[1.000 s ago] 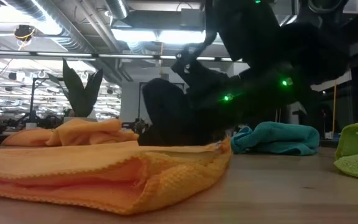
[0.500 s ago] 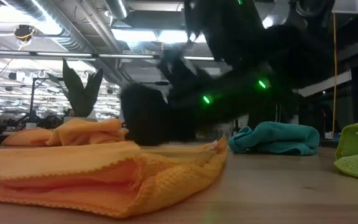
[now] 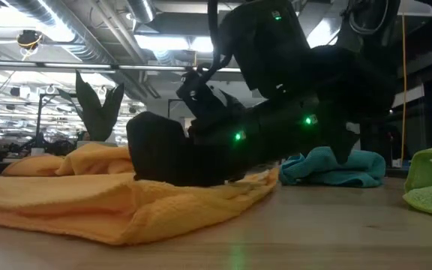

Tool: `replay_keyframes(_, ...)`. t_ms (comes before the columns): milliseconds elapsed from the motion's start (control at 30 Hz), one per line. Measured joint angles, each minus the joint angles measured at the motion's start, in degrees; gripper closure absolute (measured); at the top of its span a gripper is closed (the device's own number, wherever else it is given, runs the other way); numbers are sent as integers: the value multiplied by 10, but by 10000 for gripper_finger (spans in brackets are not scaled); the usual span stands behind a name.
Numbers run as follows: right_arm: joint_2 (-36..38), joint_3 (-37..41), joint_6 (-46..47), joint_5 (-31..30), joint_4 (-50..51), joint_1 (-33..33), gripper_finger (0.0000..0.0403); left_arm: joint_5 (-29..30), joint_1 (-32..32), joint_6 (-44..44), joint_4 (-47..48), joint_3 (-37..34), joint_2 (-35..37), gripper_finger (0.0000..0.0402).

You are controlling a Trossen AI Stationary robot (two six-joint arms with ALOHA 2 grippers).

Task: Fold microfiber towels
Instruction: Fold the bottom orange microfiber towel

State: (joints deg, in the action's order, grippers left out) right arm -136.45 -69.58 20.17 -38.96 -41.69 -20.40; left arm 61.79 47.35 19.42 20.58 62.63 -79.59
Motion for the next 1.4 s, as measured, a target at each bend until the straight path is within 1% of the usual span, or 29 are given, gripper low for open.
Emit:
replay_keyframes(33, 0, 0, -13, 20, -1, 1, 283, 0, 0, 0, 0, 0, 0, 290)
replay_keyframes(100, 0, -1, -47, 82, -4, 9, 283, 0, 0, 0, 0, 0, 0, 290)
replay_keyframes(267, 1, -1, -121, 263, -13, 43, 283, 0, 0, 0, 0, 0, 0, 290)
replay_keyframes(400, 0, -1, -180, 383, -21, 81, 283, 0, 0, 0, 0, 0, 0, 290)
replay_keyframes(467, -1, -5, -190, 440, -29, 100, 283, 0, 0, 0, 0, 0, 0, 290)
replay_keyframes(533, -3, -16, -176, 479, -25, 114, 283, 0, 0, 0, 0, 0, 0, 290)
replay_keyframes(667, -2, -38, -115, 494, -15, 123, 283, 0, 0, 0, 0, 0, 0, 290)
replay_keyframes(767, 13, -44, -107, 494, -11, 123, 283, 0, 0, 1, 0, 0, 0, 290)
replay_keyframes(900, 54, -42, -108, 494, -16, 115, 283, 0, 0, 27, 4, 0, 0, 290)
replay_keyframes(1100, 112, -39, -107, 493, 97, 98, 283, -27, -2, 45, 4, 0, 0, 290)
replay_keyframes(1267, 166, -40, -100, 492, 237, 74, 283, -28, -2, 45, 4, 0, 0, 290)
replay_keyframes(1400, 208, -40, -140, 492, 316, 54, 283, -28, -2, 58, 4, 0, 0, 290)
